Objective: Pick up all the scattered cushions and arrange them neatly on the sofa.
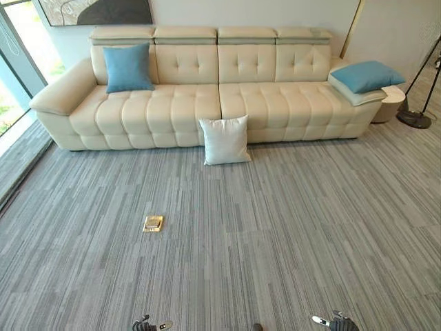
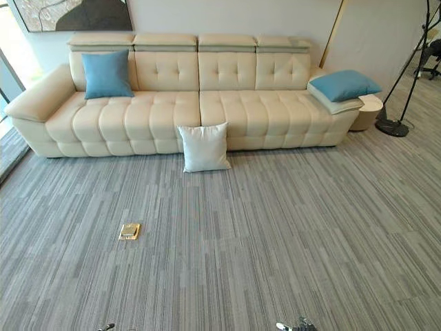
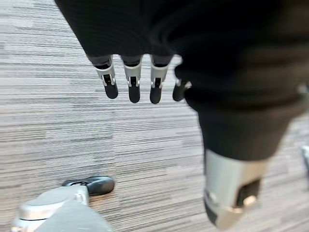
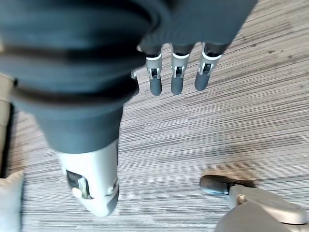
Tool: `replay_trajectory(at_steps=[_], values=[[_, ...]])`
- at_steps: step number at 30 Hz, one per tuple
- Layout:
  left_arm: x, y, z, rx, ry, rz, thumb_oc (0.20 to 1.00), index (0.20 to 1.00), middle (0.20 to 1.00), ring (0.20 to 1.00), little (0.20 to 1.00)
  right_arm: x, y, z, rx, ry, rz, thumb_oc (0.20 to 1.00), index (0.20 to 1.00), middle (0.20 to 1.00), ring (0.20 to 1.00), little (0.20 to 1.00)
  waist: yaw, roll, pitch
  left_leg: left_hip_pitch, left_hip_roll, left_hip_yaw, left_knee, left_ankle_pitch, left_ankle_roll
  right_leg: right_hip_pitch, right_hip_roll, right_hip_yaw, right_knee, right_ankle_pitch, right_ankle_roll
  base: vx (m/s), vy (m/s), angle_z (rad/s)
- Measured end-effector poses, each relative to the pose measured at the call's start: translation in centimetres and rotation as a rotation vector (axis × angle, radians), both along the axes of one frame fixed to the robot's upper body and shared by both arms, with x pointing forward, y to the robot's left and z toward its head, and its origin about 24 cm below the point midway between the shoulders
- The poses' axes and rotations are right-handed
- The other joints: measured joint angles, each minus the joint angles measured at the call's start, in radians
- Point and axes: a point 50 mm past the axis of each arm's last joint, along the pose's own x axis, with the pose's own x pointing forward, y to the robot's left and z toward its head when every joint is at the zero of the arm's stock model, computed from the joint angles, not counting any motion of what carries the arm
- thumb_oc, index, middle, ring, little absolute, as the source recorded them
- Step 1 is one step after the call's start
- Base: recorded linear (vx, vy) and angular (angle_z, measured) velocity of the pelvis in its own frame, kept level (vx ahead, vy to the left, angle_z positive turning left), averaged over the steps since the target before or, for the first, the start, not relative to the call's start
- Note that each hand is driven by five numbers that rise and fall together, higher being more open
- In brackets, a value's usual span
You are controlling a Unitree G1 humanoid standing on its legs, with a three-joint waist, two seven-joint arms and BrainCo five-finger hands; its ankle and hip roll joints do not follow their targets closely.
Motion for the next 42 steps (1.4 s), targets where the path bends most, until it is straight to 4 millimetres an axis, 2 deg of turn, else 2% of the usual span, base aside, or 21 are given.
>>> replay_trajectory(at_steps=[3,4,7,8,9,12,15,17,19,23,25,27,29,30,31,33,34,36,38,39,42], values=[[0.5,0.0,0.1,0.001,-0.008,-0.009,1.000,1.000,1.000,1.000,1.000,0.2,0.0,0.1,0.000,-0.005,0.000,1.000,1.000,1.000,1.000,1.000,-0.002,-0.006,0.043,0.002,-0.007,-0.001,0.000,-0.013,0.017,-0.020,-0.010,-0.002,0.051,-0.008,0.008,0.04,0.169,0.00],[1.0,-0.1,0.1,0.000,-0.008,-0.013,1.000,1.000,1.000,1.000,1.000,0.5,-0.2,0.2,-0.004,-0.011,0.000,1.000,1.000,1.000,1.000,1.000,-0.003,0.002,0.069,0.004,-0.008,-0.001,0.000,-0.017,0.030,-0.075,-0.018,0.000,0.173,-0.037,0.040,0.06,0.227,-0.07],[1.4,-0.3,0.1,-0.004,-0.011,-0.028,1.000,1.000,1.000,1.000,1.000,1.5,-0.3,0.4,-0.007,-0.037,0.010,1.000,1.000,1.000,1.000,1.000,-0.007,0.031,0.102,0.030,0.004,-0.002,0.000,-0.015,0.053,-0.209,-0.032,0.003,0.484,-0.065,0.062,0.06,0.099,0.02],[2.1,-0.2,0.3,0.004,-0.027,-0.050,1.000,1.000,1.000,1.000,1.000,0.7,0.1,0.1,0.005,-0.015,0.006,1.000,1.000,1.000,1.000,1.000,-0.009,0.025,0.106,0.043,-0.016,-0.014,0.000,-0.018,0.077,-0.281,-0.065,0.007,0.649,-0.154,0.071,0.11,0.050,0.21],[2.5,-0.2,0.4,0.005,-0.039,-0.053,1.000,1.000,1.000,1.000,1.000,0.4,0.3,0.0,0.010,-0.009,0.003,1.000,1.000,1.000,1.000,1.000,-0.011,0.013,0.105,0.054,-0.028,-0.026,0.000,-0.020,0.088,-0.295,-0.068,0.017,0.672,-0.183,0.067,0.14,0.019,0.26],[2.5,-0.3,0.4,0.001,-0.038,-0.055,1.000,1.000,1.000,1.000,1.000,0.3,0.3,0.0,0.013,-0.008,0.000,1.000,1.000,1.000,1.000,1.000,-0.012,0.006,0.104,0.061,-0.038,-0.038,0.007,-0.018,0.111,-0.301,-0.061,0.029,0.579,-0.212,0.075,0.18,-0.043,0.17],[2.7,-0.4,0.4,-0.001,-0.040,-0.056,1.000,1.000,1.000,1.000,1.000,0.5,0.4,0.0,0.014,-0.014,-0.002,1.000,1.000,1.000,1.000,1.000,-0.011,0.011,0.108,0.061,-0.033,-0.039,0.007,-0.030,0.111,-0.297,-0.038,0.007,0.359,-0.187,0.073,0.17,-0.062,0.04],[2.2,-0.5,0.2,-0.005,-0.025,-0.049,1.000,1.000,1.000,1.000,1.000,0.4,0.3,0.0,0.015,-0.013,-0.013,1.000,1.000,1.000,1.000,1.000,-0.006,0.014,0.108,0.088,-0.031,-0.028,0.007,-0.066,0.100,-0.290,-0.020,-0.022,0.140,-0.097,0.088,0.33,-0.127,-0.16],[2.2,-0.5,0.2,-0.006,-0.025,-0.048,1.000,1.000,1.000,1.000,1.000,0.3,0.4,0.0,0.018,-0.011,-0.021,1.000,1.000,1.000,1.000,1.000,-0.007,0.015,0.108,0.126,-0.031,-0.025,0.007,-0.097,0.087,-0.276,-0.020,-0.063,0.021,-0.070,0.094,0.31,-0.121,-0.08],[1.3,-1.2,-0.2,-0.026,-0.007,-0.043,1.000,1.000,1.000,1.000,1.000,-1.3,-0.2,-0.2,0.011,0.022,-0.059,1.000,1.000,1.000,1.000,1.000,-0.011,0.038,0.075,0.210,0.001,-0.034,0.007,-0.181,0.062,-0.228,-0.020,-0.129,0.094,-0.053,0.056,0.50,-0.195,0.09],[-0.7,-1.9,-0.7,-0.048,0.044,-0.030,1.000,1.000,1.000,1.000,1.000,-3.1,-0.5,-0.5,0.004,0.076,-0.072,1.000,1.000,1.000,1.000,1.000,-0.012,0.048,0.008,0.217,0.039,-0.029,0.119,-0.234,-0.007,-0.180,0.010,-0.136,0.117,-0.012,-0.002,0.41,-0.198,0.17],[-1.3,-2.5,-1.0,-0.068,0.059,-0.026,1.000,1.000,1.000,1.000,1.000,-2.9,-1.2,-0.3,-0.013,0.072,-0.071,1.000,1.000,1.000,1.000,1.000,-0.015,0.059,-0.011,0.193,0.054,-0.027,0.270,-0.224,-0.043,-0.096,0.038,-0.138,0.067,-0.009,-0.019,0.56,-0.314,0.38],[-1.3,-2.8,-1.0,-0.076,0.059,-0.026,1.000,1.000,1.000,1.000,1.000,-2.6,-1.3,-0.2,-0.015,0.064,-0.065,1.000,1.000,1.000,1.000,1.000,-0.013,0.045,-0.012,0.066,0.058,-0.024,0.595,-0.197,-0.125,-0.017,0.051,-0.133,0.015,-0.015,-0.060,0.31,-0.224,0.06],[-1.5,-3.3,-1.2,-0.092,0.063,-0.027,1.000,1.000,1.000,1.000,1.000,-1.9,-1.5,0.0,-0.021,0.046,-0.059,1.000,1.000,1.000,1.000,1.000,-0.005,0.049,-0.013,-0.061,0.075,-0.028,0.845,-0.154,-0.201,0.014,0.070,-0.133,0.000,-0.029,-0.106,0.38,-0.279,-0.20],[-1.2,-3.5,-1.2,-0.106,0.048,-0.012,1.000,1.000,1.000,1.000,1.000,-0.7,-1.3,0.2,-0.021,0.010,-0.037,1.000,1.000,1.000,1.000,1.000,-0.002,0.051,-0.011,-0.185,0.070,-0.038,0.968,-0.146,-0.213,0.038,0.078,-0.132,0.006,-0.043,-0.128,0.36,-0.251,-0.12],[0.0,-3.1,-0.9,-0.098,0.009,-0.001,1.000,1.000,1.000,1.000,1.000,0.5,-0.7,0.3,-0.009,-0.009,-0.012,1.000,1.000,1.000,1.000,1.000,0.000,0.038,0.013,-0.291,0.079,-0.022,1.040,-0.134,-0.178,0.077,0.086,-0.126,0.006,-0.073,-0.157,0.30,-0.194,-0.14],[1.5,-1.8,-0.2,-0.063,-0.033,-0.014,1.000,1.000,1.000,1.000,1.000,1.5,0.1,0.3,0.010,-0.036,-0.006,1.000,1.000,1.000,1.000,1.000,0.000,-0.017,0.051,-0.354,0.087,0.022,0.889,-0.152,-0.134,0.116,0.072,-0.114,0.003,-0.101,-0.167,0.33,-0.139,-0.24],[3.2,-1.1,0.4,-0.043,-0.086,-0.030,1.000,1.000,1.000,1.000,1.000,2.7,0.4,0.6,0.016,-0.067,0.002,1.000,1.000,1.000,1.000,1.000,0.000,-0.040,0.106,-0.417,0.085,0.039,0.680,-0.136,-0.109,0.163,0.071,-0.105,0.001,-0.143,-0.156,0.44,-0.050,-0.11],[3.4,-1.0,0.5,-0.041,-0.094,-0.039,1.000,1.000,1.000,1.000,1.000,1.9,0.3,0.4,0.011,-0.039,-0.003,1.000,1.000,1.000,1.000,1.000,-0.009,-0.048,0.119,-0.369,0.054,0.046,0.229,-0.070,-0.068,0.208,0.071,-0.108,0.001,-0.190,-0.098,0.48,0.056,0.06],[3.0,-1.0,0.4,-0.041,-0.079,-0.040,1.000,1.000,1.000,1.000,1.000,1.8,0.2,0.3,0.010,-0.035,-0.004,1.000,1.000,1.000,1.000,1.000,-0.013,-0.046,0.122,-0.335,0.037,0.025,0.028,-0.023,-0.078,0.233,0.072,-0.107,0.001,-0.211,-0.064,0.44,0.128,0.10],[0.9,-1.8,-0.4,-0.065,-0.015,-0.013,1.000,1.000,1.000,1.000,1.000,1.2,-0.3,0.3,-0.016,-0.004,0.026,1.000,1.000,1.000,1.000,1.000,-0.016,-0.032,0.101,-0.343,-0.070,0.006,-0.006,0.010,-0.037,0.335,0.021,-0.093,0.001,-0.318,0.002,0.62,0.243,-0.24]])
